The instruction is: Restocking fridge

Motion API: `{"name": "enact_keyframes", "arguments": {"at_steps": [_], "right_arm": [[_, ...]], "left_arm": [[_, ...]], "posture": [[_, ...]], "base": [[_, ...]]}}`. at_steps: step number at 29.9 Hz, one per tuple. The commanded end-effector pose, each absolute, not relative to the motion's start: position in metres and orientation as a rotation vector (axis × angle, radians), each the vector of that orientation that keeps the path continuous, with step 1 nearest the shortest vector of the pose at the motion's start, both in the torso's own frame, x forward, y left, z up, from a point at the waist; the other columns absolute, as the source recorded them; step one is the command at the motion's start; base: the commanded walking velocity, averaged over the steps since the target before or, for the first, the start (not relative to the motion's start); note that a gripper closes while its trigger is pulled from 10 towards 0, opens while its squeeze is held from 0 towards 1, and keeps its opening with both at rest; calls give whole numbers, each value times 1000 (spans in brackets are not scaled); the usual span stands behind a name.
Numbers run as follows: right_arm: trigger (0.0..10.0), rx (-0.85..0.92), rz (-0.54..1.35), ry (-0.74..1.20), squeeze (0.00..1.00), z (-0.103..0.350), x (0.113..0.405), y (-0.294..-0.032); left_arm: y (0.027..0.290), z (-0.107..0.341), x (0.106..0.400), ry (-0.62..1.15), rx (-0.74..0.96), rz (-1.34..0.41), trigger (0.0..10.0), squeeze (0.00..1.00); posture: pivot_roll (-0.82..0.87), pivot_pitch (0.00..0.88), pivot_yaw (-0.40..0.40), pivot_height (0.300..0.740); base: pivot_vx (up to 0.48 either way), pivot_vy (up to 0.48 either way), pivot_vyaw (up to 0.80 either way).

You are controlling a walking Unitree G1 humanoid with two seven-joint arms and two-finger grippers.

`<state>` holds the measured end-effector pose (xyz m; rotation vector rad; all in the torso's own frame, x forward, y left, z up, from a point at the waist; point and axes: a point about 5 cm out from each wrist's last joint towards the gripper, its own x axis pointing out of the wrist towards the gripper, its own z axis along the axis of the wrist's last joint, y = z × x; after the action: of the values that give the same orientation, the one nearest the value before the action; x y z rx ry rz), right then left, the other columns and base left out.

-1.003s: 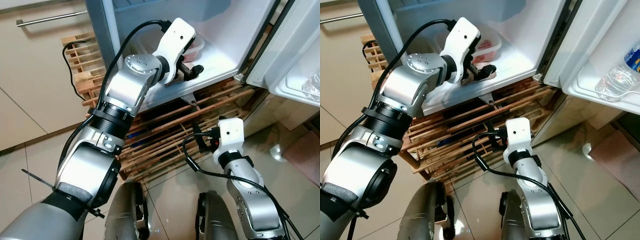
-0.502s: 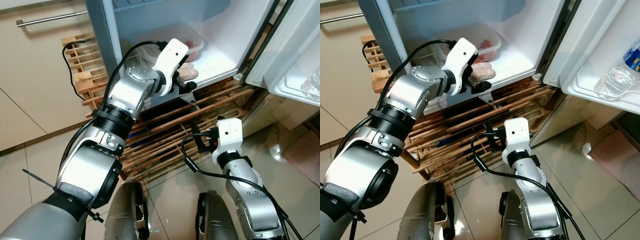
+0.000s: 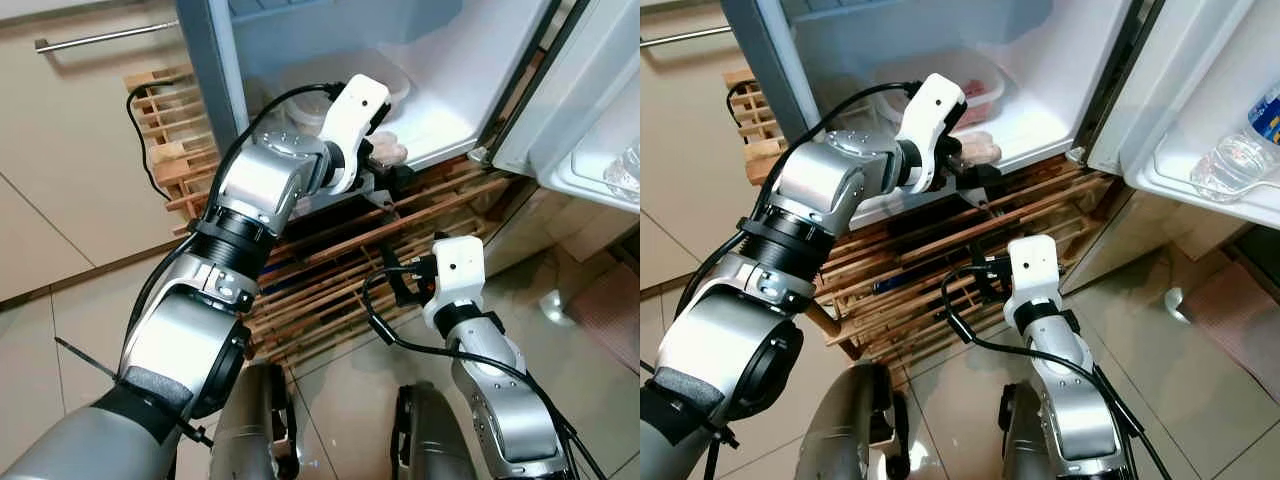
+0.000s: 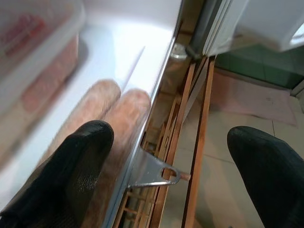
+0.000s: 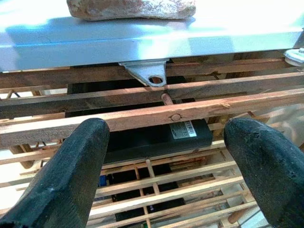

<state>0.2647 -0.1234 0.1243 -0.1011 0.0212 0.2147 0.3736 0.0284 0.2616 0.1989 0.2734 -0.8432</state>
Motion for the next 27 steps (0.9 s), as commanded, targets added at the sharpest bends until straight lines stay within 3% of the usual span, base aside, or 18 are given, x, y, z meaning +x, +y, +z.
{"name": "enact_keyframes", "arguments": {"at_steps": [1,7,10,16,27], "right_arm": [[10000,-108,217,22,0,124,266,-123],[10000,-110,217,20,0,124,266,-123],[10000,-108,218,19,0,124,266,-123],[10000,-89,218,11,0,127,263,-122],[10000,-81,200,25,0,126,249,-127]], "left_arm": [[24,269,369,248,190,-866,10000,0],[25,284,367,159,220,-857,10000,0],[27,291,369,65,322,-844,10000,0],[39,269,386,68,506,-797,10000,0],[40,253,398,84,562,-790,10000,0]], "posture": [[-55,135,35,642],[-54,128,37,642],[-52,123,36,642],[-70,125,40,642],[-126,146,48,642]], "base": [[0,0,0],[0,0,0],[0,0,0],[0,0,0],[0,0,0]]}}
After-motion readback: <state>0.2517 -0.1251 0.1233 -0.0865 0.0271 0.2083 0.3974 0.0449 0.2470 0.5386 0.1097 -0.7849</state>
